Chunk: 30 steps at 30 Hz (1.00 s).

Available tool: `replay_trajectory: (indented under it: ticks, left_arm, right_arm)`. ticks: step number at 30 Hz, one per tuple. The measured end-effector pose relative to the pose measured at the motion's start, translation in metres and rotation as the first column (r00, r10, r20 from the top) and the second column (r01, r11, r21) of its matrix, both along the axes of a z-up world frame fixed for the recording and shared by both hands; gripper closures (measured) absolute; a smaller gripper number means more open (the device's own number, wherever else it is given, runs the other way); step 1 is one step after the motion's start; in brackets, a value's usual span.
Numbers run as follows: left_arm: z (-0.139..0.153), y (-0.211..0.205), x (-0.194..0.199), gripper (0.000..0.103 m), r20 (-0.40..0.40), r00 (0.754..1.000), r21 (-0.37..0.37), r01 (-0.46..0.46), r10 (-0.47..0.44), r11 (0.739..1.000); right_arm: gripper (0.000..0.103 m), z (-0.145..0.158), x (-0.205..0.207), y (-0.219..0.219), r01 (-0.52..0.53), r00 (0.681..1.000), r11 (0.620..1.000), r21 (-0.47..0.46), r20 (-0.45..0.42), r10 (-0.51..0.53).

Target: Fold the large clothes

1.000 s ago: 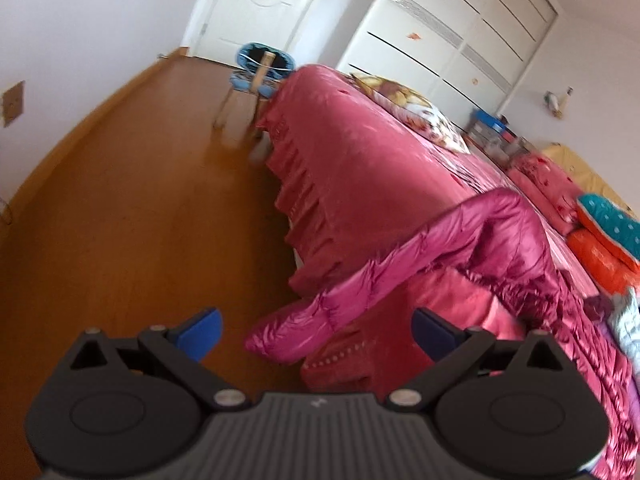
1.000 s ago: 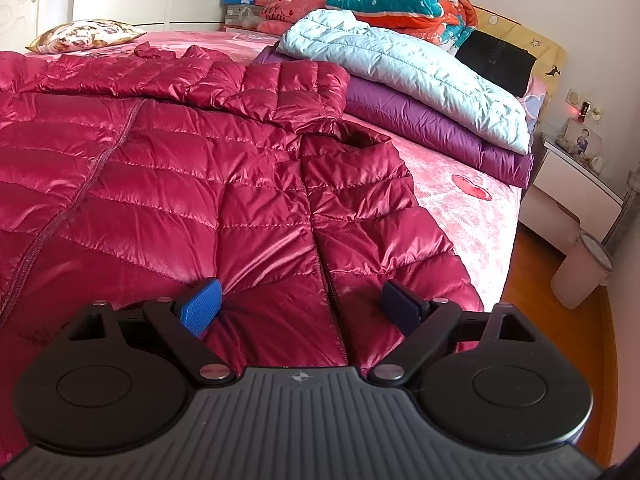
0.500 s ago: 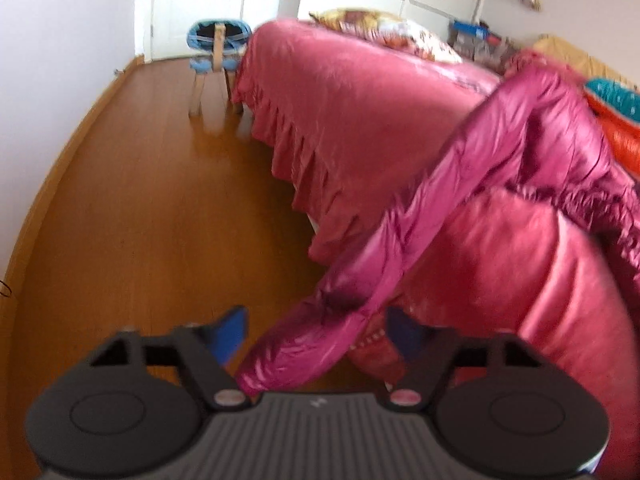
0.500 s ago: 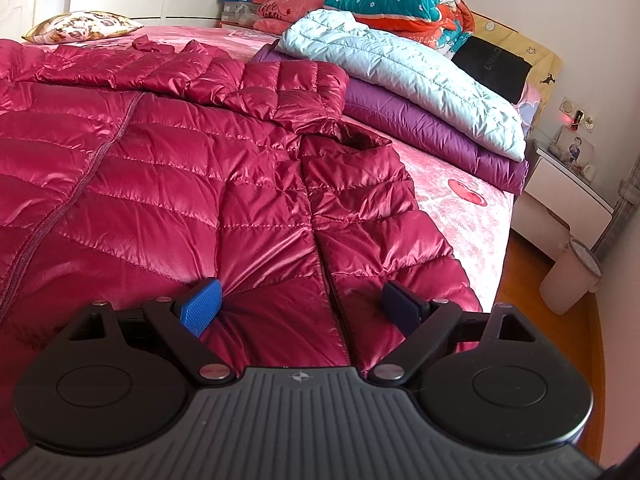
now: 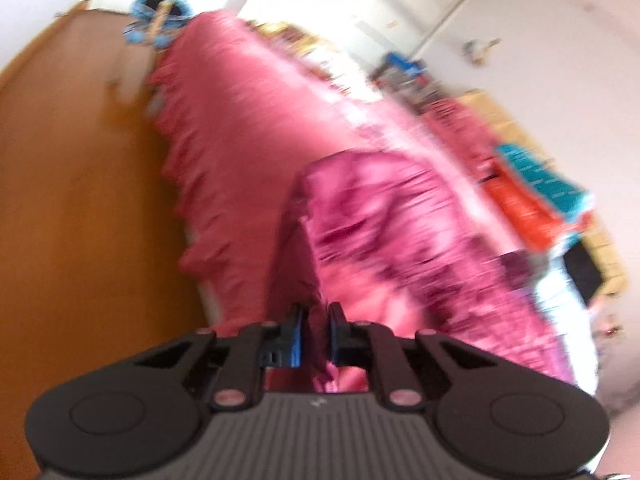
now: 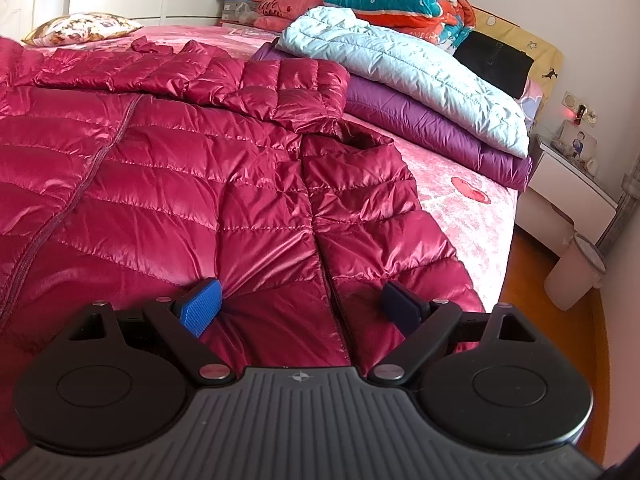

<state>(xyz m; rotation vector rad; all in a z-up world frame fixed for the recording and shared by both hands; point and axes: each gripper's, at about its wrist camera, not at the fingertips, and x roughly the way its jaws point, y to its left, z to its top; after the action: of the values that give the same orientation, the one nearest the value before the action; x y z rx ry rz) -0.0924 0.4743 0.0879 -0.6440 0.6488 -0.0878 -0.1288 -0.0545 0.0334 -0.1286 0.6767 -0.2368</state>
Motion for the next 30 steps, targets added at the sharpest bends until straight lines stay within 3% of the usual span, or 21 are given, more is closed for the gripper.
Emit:
replay_trajectory:
  ticks: [4, 13, 18, 22, 30]
  left_arm:
    - [0.046, -0.020, 0.001, 0.093, 0.105, 0.992, -0.029, 0.070, -0.066, 0.997]
    - [0.114, -0.088, 0.035, 0.093, 0.243, 0.953, -0.104, 0.209, -0.179, 0.972]
    - [0.152, -0.138, 0.065, 0.093, 0.291, 0.919, -0.066, 0.297, -0.266, 0.953]
    - [0.179, -0.191, 0.093, 0.093, 0.289, 0.882, -0.008, 0.390, -0.372, 0.921]
    - [0.190, -0.302, 0.147, 0.093, 0.252, 0.799, 0.069, 0.548, -0.546, 0.833]
  right_arm:
    - [0.000, 0.008, 0.001, 0.005, 0.004, 1.000, 1.000, -0.021, 0.025, -0.003]
    - [0.000, 0.032, -0.006, 0.011, -0.061, 0.982, 0.998, -0.030, 0.179, 0.065]
    - [0.000, 0.034, 0.003, -0.009, -0.018, 0.979, 0.997, 0.073, 0.203, 0.003]
    - [0.000, 0.034, 0.012, -0.034, 0.058, 0.972, 0.983, 0.175, 0.213, -0.095]
    - [0.000, 0.038, 0.023, -0.090, 0.085, 0.950, 0.900, 0.428, 0.236, -0.202]
